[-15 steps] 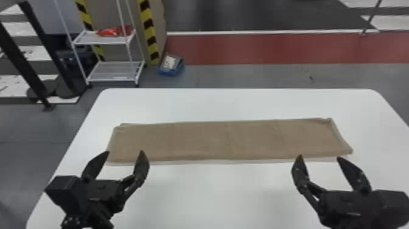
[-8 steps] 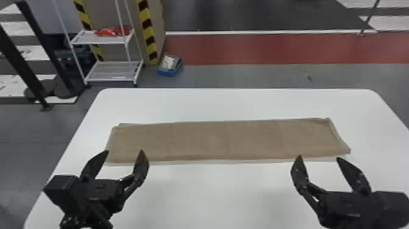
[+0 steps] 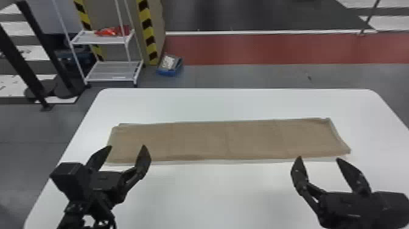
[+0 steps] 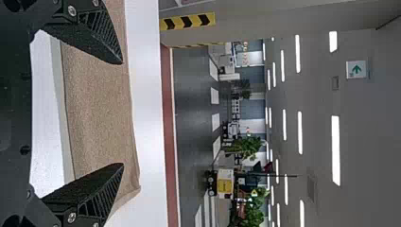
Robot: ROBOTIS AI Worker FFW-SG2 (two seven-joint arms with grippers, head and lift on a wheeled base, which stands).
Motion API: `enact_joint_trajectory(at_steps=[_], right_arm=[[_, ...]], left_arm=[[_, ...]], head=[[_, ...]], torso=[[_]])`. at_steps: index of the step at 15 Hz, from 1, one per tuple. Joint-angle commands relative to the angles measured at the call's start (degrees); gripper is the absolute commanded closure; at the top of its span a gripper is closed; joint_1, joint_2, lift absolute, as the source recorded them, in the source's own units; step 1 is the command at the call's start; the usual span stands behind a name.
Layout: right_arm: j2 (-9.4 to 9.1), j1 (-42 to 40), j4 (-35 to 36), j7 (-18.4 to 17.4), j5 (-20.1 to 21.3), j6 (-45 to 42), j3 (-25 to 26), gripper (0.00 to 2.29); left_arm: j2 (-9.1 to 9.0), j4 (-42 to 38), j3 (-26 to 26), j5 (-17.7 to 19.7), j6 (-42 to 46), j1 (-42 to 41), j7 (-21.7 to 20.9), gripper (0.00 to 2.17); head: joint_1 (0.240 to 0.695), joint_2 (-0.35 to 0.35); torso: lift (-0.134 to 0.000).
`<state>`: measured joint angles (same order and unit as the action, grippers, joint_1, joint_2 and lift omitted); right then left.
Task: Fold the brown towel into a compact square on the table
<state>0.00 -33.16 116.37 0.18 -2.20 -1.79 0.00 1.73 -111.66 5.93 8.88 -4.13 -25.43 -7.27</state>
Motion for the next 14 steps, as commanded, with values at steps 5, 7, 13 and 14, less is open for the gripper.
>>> enact_joint_trajectory(at_steps=[5, 7, 13, 14], right_arm=[[-0.05, 0.02, -0.09, -0.01, 0.0, 0.0, 0.17, 0.12], [-0.05, 0.11, -0.18, -0.01, 0.09, 0.0, 0.09, 0.12], [-0.05, 0.46, -0.44, -0.01, 0.18, 0.17, 0.0, 0.12], [-0.05, 0.64, -0.7, -0.01, 0.09, 0.35, 0.0, 0.12]], left_arm=[[0.12, 6.36, 7.78, 1.05, -15.52, 12.78, -3.45, 0.06], [0.29, 11.29, 11.03, 1.67, -19.74, 18.67, -5.92, 0.07], [5.04, 24.65, 14.02, 1.67, -27.12, 29.92, -8.73, 0.08], [5.65, 26.49, 14.02, 1.58, -27.12, 30.88, -8.73, 0.08]], head=[[0.695, 0.071], [0.695, 0.094], [0.695, 0.154], [0.695, 0.168]], torso=[[-0.1], [-0.1], [-0.1], [-0.1]])
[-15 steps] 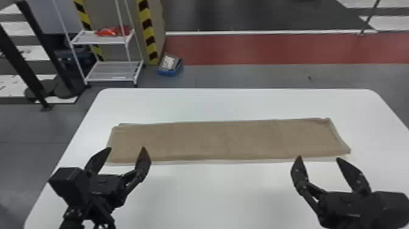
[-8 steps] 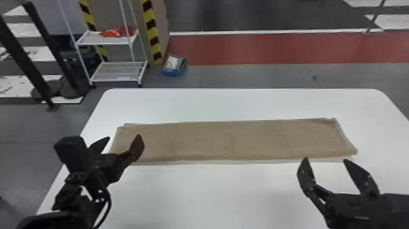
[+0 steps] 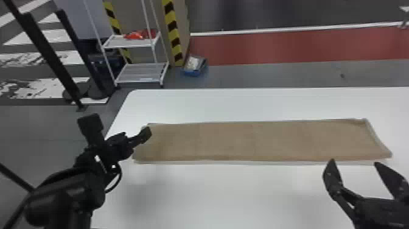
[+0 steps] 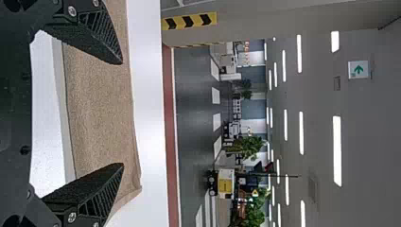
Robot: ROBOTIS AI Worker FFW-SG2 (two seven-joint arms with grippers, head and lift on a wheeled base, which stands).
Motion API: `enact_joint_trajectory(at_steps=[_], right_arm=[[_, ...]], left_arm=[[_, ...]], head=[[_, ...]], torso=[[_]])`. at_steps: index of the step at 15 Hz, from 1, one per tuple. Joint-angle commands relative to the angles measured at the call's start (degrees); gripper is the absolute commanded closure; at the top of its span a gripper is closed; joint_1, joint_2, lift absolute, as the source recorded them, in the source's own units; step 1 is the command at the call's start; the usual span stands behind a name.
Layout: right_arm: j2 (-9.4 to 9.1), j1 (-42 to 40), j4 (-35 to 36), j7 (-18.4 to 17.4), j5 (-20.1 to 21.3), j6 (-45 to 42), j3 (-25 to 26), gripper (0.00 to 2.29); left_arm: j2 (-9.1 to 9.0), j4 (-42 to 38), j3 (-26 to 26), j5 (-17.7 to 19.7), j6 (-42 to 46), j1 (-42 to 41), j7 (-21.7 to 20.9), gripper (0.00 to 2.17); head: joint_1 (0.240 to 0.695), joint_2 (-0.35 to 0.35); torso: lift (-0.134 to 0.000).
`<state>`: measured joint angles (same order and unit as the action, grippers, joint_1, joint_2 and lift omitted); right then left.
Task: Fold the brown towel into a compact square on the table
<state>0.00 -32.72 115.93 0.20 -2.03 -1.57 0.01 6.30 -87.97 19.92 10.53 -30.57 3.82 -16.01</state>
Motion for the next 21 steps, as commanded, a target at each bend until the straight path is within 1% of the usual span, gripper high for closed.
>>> enact_joint_trajectory(at_steps=[1, 2, 4, 7, 8, 10, 12, 13, 14, 15, 16, 17, 18, 21], right_arm=[[-0.05, 0.29, -0.35, -0.02, 0.01, 0.12, -0.01, 0.12], [-0.05, 0.38, -0.61, -0.02, 0.01, 0.12, -0.01, 0.12], [-0.05, 0.64, -0.79, -0.02, 0.01, 0.12, -0.1, 0.12], [-0.05, 0.73, -0.88, -0.02, 0.01, 0.3, -0.1, 0.12], [-0.05, 0.82, -0.88, 0.07, 0.01, 0.3, -0.19, 0.12], [-0.05, 0.91, -1.14, -0.02, -0.08, 0.3, -0.1, 0.12], [-0.05, 0.99, -1.41, -0.02, -0.17, 0.3, -0.1, 0.12], [-0.05, 0.99, -1.41, -0.02, -0.17, 0.3, -0.1, 0.12], [-0.05, 0.99, -1.49, -0.02, -0.17, 0.3, -0.01, 0.12], [-0.05, 1.08, -1.58, -0.02, -0.17, 0.3, -0.01, 0.12], [-0.05, 1.08, -1.58, -0.02, -0.17, 0.3, -0.1, 0.12], [-0.05, 1.17, -1.67, -0.02, -0.17, 0.3, -0.1, 0.12], [-0.05, 1.17, -1.67, -0.02, -0.17, 0.3, -0.1, 0.12], [-0.05, 1.26, -1.76, -0.02, -0.17, 0.3, -0.01, 0.12]], left_arm=[[1.7, 5.17, 0.03, 0.01, -0.68, 2.86, -0.34, 0.08], [2.23, 6.93, 0.55, 0.01, -1.03, 3.74, -1.05, 0.08], [2.4, 9.04, 1.35, 0.19, -2.26, 4.62, -2.72, 0.08], [2.67, 9.04, 1.52, 2.21, -7.18, 4.62, -5.09, 0.09], [2.67, 9.04, 1.43, 2.39, -7.54, 4.62, -5.79, 0.11], [2.58, 8.6, 1.35, 2.91, -8.77, 4.62, -6.93, 0.17], [2.58, 8.42, 0.91, 2.83, -10.35, 4.62, -8.69, 0.33], [2.58, 8.07, 0.64, 2.65, -10.88, 4.53, -10.27, 0.58], [2.58, 7.72, 0.64, 2.56, -10.88, 4.18, -11.33, 1.01], [2.58, 6.67, 0.82, 2.56, -11.4, 3.92, -11.42, 1.38], [2.58, 5.88, 1.08, 2.74, -12.11, 3.57, -11.42, 1.8], [2.49, 4.38, 1.43, 2.74, -13.86, 3.3, -11.33, 2.09], [2.49, 3.59, 1.52, 2.74, -14.74, 3.04, -11.42, 2.15], [2.58, 0.69, 1.61, 2.83, -14.74, 1.98, -12.03, 2.15]], head=[[0.695, 0.175], [0.695, 0.18], [0.695, 0.187], [0.695, 0.19], [0.695, 0.186], [0.695, 0.177], [0.695, 0.167], [0.695, 0.162], [0.695, 0.157], [0.695, 0.143], [0.695, 0.14], [0.695, 0.138], [0.695, 0.139], [0.695, 0.142]], torso=[[-0.1], [-0.1], [-0.1], [-0.099], [-0.099], [-0.099], [-0.099], [-0.099], [-0.099], [-0.099], [-0.099], [-0.099], [-0.099], [-0.099]])
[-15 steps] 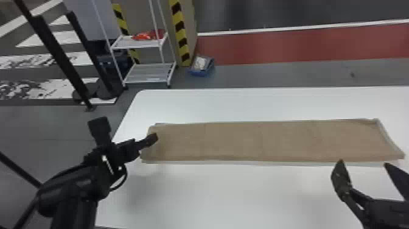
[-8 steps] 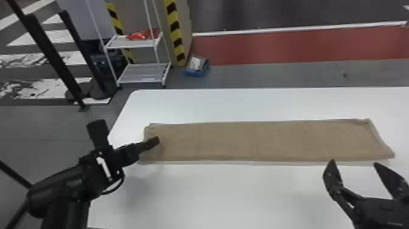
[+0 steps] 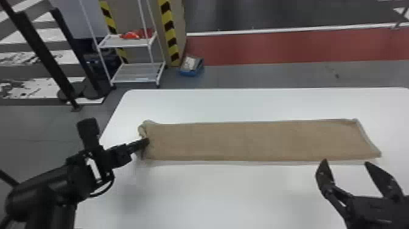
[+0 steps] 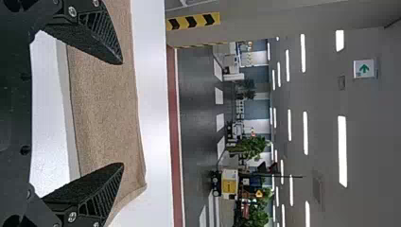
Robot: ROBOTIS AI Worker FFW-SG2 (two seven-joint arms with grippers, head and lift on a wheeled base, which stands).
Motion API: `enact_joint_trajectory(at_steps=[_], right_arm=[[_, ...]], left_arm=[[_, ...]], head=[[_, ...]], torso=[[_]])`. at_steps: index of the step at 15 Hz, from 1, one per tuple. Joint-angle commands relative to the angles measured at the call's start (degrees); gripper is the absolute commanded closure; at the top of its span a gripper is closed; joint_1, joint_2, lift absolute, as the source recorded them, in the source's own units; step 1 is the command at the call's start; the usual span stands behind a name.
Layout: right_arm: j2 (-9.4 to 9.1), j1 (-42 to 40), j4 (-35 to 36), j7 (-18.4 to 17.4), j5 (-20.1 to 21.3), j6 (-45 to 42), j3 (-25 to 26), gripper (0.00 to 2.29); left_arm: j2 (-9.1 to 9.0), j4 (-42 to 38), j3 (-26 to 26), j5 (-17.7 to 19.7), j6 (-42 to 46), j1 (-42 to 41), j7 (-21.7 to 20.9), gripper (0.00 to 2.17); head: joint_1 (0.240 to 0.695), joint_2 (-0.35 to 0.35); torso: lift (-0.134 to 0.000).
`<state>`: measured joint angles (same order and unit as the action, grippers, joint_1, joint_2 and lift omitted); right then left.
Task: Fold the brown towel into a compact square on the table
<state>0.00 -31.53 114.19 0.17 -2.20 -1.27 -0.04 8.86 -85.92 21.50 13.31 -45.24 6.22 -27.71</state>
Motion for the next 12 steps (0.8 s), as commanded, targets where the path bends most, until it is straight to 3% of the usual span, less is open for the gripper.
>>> enact_joint_trajectory(at_steps=[1, 3, 6, 10, 12], right_arm=[[-0.05, 0.07, -0.11, 0.0, 0.0, 0.0, 0.04, 0.12], [-0.05, 0.07, -0.28, 0.0, 0.0, 0.0, -0.05, 0.12], [0.09, 0.07, -0.28, 0.0, 0.0, 0.0, 0.04, 0.12], [0.18, -0.2, -0.11, 0.0, -0.09, -0.18, 0.22, 0.12], [0.26, -0.2, -0.2, 0.0, -0.09, -0.35, 0.31, 0.12]], left_arm=[[-0.07, -2.24, 0.21, 0.14, -0.42, -0.86, -0.76, 2.15], [-0.24, -5.22, 1.53, 0.23, -2.01, -2.09, -1.9, 2.15], [-0.42, -13.4, 3.02, 3.3, -5.7, -5.16, -2.08, 2.15], [-0.77, -25.0, 5.75, 6.73, -16.07, -6.57, -1.73, 2.15], [-2.0, -31.06, 5.31, 9.89, -22.22, -6.83, -0.59, 2.15]], head=[[0.695, 0.142], [0.695, 0.14], [0.695, 0.143], [0.695, 0.144], [0.695, 0.138]], torso=[[-0.099], [-0.099], [-0.099], [-0.099], [-0.099]])
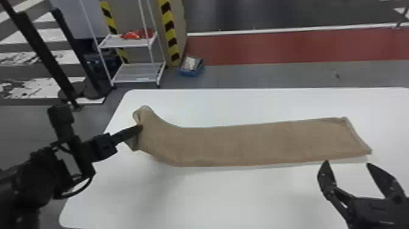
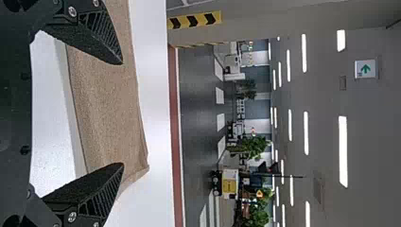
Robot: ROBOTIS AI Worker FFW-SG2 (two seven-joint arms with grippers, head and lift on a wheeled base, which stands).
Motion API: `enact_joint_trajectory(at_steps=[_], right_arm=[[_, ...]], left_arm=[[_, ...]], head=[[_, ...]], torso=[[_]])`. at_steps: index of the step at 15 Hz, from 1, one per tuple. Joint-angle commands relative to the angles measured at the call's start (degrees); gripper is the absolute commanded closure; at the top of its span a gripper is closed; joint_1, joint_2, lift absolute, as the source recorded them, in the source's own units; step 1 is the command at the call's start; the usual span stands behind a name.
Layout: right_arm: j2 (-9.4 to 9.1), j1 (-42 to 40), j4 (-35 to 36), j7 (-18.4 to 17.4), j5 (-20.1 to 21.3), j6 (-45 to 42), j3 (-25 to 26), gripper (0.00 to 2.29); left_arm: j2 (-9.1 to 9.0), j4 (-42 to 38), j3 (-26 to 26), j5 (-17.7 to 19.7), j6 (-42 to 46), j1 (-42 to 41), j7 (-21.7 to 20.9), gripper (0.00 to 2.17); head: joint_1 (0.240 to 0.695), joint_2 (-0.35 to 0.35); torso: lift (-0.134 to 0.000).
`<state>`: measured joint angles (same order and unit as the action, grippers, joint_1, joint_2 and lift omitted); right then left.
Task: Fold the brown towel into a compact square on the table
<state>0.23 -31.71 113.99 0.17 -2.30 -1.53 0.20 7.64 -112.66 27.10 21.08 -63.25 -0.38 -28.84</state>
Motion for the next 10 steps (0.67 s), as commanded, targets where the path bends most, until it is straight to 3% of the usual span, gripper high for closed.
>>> enact_joint_trajectory(at_steps=[1, 6, 9, 10], right_arm=[[0.03, -0.01, 0.09, 0.0, 0.02, -0.09, -0.02, 0.12], [0.03, -0.81, 1.05, 0.0, 0.02, -0.09, -0.11, 0.12], [0.47, -0.81, 0.97, 0.0, -0.07, -0.09, -0.29, 0.12], [0.74, -0.81, 1.05, -0.09, -0.16, -0.09, -0.37, 0.12]], left_arm=[[-1.75, -7.48, -2.14, 2.74, -5.97, -0.24, 2.12, 2.15], [-2.63, -12.93, -20.07, 1.16, -8.96, 4.51, 12.76, 2.15], [-7.73, -9.68, -30.52, -6.93, -8.96, 9.61, 15.66, 2.15], [-7.79, -7.66, -33.6, -8.68, -8.78, 10.84, 16.45, 2.15]], head=[[0.695, 0.13], [0.695, 0.012], [0.695, -0.092], [0.695, -0.119]], torso=[[-0.099], [-0.099], [-0.099], [-0.099]])
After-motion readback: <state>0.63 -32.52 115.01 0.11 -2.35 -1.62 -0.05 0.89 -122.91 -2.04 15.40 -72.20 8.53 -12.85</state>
